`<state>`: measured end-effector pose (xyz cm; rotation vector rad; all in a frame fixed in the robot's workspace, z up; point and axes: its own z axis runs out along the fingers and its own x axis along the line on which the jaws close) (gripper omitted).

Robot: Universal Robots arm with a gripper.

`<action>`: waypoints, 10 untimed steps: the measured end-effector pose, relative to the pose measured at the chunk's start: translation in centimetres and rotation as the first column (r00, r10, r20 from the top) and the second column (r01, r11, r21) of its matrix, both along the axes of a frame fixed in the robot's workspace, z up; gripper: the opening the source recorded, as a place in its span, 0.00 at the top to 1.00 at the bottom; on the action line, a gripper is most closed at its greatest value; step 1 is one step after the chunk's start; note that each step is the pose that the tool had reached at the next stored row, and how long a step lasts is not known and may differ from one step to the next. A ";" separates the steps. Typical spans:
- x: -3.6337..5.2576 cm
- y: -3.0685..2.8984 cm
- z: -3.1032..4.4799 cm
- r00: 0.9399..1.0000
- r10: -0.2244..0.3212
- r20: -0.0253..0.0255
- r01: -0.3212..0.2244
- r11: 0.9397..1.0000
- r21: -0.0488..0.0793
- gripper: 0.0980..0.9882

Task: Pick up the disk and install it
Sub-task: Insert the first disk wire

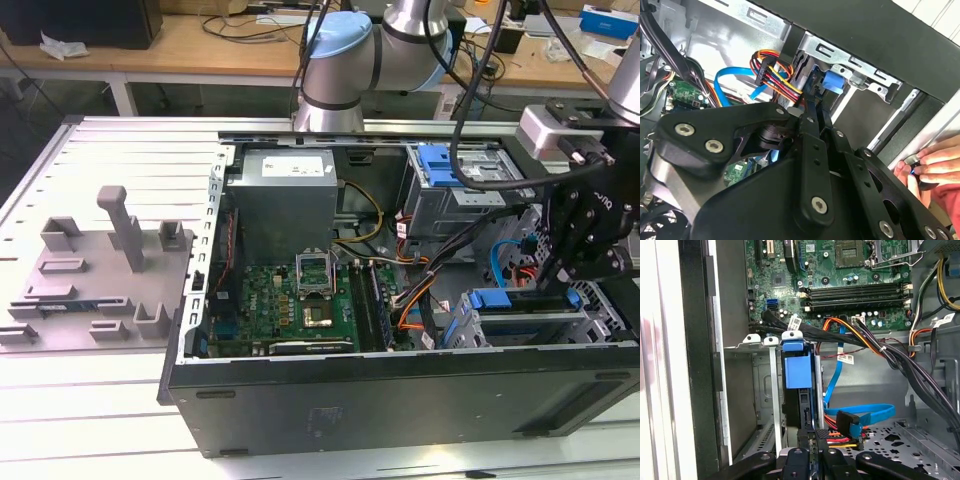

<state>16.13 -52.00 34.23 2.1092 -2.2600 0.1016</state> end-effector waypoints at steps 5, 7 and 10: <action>0.00 0.00 -0.46 1.000 0.000 0.000 0.000 1.000 0.000 0.93; 0.00 0.00 -0.71 1.000 0.000 0.000 0.000 1.000 -0.001 0.93; -0.01 0.00 -0.51 1.000 0.000 0.000 0.000 1.000 0.000 0.85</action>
